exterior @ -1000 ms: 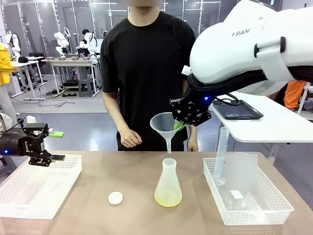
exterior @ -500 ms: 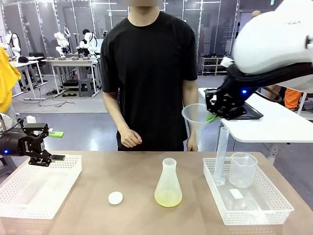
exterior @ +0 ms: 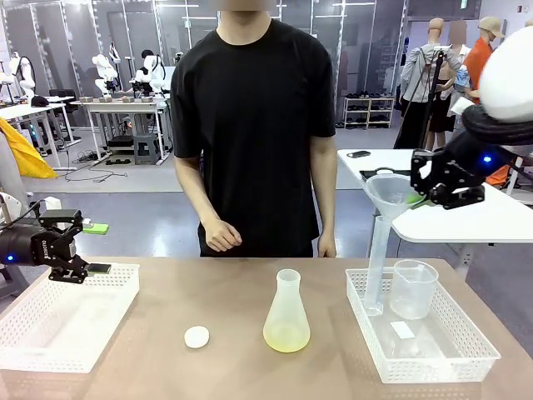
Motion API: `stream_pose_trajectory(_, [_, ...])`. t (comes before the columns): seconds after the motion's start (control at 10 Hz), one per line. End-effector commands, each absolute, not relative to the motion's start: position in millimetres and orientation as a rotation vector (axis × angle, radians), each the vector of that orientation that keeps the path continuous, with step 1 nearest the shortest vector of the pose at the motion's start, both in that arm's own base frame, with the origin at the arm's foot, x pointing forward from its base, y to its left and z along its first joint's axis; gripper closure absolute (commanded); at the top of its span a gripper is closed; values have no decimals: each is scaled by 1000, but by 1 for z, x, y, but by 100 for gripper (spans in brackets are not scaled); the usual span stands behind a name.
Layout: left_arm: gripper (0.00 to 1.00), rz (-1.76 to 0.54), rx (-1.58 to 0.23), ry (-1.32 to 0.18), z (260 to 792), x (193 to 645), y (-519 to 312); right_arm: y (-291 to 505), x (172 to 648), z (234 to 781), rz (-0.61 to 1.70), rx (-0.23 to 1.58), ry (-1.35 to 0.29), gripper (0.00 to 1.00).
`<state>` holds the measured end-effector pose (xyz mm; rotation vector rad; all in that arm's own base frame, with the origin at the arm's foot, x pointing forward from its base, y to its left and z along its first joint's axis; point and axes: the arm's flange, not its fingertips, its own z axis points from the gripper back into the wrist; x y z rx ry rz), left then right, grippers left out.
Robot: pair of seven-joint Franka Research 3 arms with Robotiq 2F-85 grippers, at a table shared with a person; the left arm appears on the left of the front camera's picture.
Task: Prepare the solutions needed for the experiment.
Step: Once the solution is in the Big flask , pick up the Plastic Funnel and place it back into the right Organizing basket.
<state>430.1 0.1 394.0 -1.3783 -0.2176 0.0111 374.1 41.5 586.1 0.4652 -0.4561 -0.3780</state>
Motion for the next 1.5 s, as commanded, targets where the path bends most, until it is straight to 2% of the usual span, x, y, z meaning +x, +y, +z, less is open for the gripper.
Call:
stream_pose_trajectory(0.0, [0,1,-1408,-240,396,432,-1,36,363,580,-435,498,-441,100])
stream_pose_trajectory(0.6, [0,1,-1408,-240,396,432,-1,34,370,584,-399,475,-454,100])
stream_pose_trajectory(0.7, [0,1,-1408,-240,396,432,-1,34,366,582,-410,472,-444,95])
stream_pose_trajectory(1.4, [0,1,-1408,-240,396,432,-1,-10,398,507,-589,421,-129,95])
